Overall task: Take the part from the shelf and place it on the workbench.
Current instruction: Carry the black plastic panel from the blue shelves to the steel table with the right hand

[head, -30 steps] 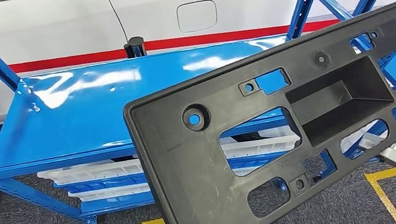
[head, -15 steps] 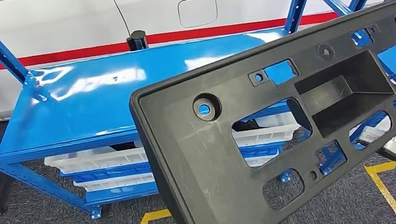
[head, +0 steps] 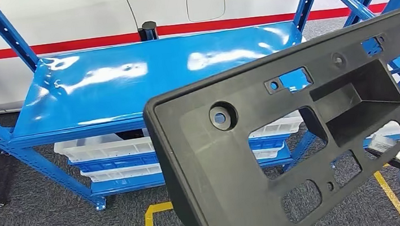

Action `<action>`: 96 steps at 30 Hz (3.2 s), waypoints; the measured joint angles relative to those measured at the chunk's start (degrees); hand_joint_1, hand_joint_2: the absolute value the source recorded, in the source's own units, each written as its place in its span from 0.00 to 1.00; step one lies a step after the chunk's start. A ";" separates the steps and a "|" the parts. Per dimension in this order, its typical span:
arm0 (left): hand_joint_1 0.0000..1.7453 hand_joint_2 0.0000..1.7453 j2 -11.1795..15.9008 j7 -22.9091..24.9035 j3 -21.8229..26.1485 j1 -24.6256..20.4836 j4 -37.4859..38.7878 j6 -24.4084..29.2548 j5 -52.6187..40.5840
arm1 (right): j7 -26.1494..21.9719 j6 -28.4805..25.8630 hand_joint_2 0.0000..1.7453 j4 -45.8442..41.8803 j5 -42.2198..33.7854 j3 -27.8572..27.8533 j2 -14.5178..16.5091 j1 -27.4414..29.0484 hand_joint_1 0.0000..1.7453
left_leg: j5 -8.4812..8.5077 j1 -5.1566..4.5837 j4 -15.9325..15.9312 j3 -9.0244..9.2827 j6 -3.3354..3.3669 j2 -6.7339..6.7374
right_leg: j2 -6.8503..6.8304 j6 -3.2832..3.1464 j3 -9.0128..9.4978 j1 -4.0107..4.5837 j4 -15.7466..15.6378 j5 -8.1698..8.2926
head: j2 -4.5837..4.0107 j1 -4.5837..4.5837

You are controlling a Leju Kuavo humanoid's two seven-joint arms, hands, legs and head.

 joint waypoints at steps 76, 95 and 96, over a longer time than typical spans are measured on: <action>0.00 1.00 0.25 -0.03 -2.05 -1.40 2.79 4.72 3.46 | -0.55 -0.01 1.00 -0.15 -18.39 -7.67 2.82 13.09 1.00 | 7.16 -0.48 -0.21 -6.82 -0.49 0.49 | 0.53 -0.75 7.03 0.61 -2.10 -4.60 | 0.00 0.38; 0.00 1.00 -0.03 -0.75 -2.46 -1.41 3.08 5.02 4.06 | 0.54 -0.01 1.00 -2.05 -18.94 -8.63 0.82 14.34 1.00 | 2.05 -0.54 -1.94 -0.14 2.28 0.74 | 0.38 -0.97 -3.46 1.03 8.08 -5.02 | 0.00 0.71; 0.00 1.00 -0.07 -0.80 -2.48 -1.41 3.10 4.99 4.08 | 0.68 -0.01 1.00 -2.13 -18.82 -8.67 0.81 14.37 1.00 | 2.51 -0.54 -1.89 -0.81 2.34 0.86 | 0.41 -0.96 -4.71 0.96 12.00 -6.87 | 0.00 0.80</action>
